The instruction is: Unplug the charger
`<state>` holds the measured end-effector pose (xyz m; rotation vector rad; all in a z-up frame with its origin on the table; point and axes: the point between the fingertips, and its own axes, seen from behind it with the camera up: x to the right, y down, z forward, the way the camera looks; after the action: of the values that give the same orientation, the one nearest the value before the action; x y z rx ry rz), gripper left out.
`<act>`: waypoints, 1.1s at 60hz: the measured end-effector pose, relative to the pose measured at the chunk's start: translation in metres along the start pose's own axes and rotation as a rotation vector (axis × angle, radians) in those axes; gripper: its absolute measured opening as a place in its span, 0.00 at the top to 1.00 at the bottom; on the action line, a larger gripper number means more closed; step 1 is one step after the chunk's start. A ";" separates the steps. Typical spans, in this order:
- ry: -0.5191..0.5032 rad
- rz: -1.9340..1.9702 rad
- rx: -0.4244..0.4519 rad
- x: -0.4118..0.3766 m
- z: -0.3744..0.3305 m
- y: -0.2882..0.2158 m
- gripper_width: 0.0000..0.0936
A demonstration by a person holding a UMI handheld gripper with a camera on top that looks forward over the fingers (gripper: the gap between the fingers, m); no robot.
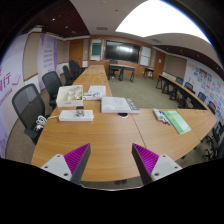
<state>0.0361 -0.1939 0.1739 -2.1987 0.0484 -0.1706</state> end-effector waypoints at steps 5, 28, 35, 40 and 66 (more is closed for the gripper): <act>-0.063 0.002 0.016 -0.045 0.036 -0.004 0.08; -0.153 0.003 0.097 -0.179 0.252 -0.082 0.11; -0.129 -0.014 0.089 -0.188 0.303 -0.091 0.22; -0.120 -0.013 0.077 -0.190 0.327 -0.094 0.35; -0.165 -0.013 0.064 -0.196 0.336 -0.098 0.76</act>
<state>-0.1133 0.1521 0.0359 -2.1421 -0.0626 0.0026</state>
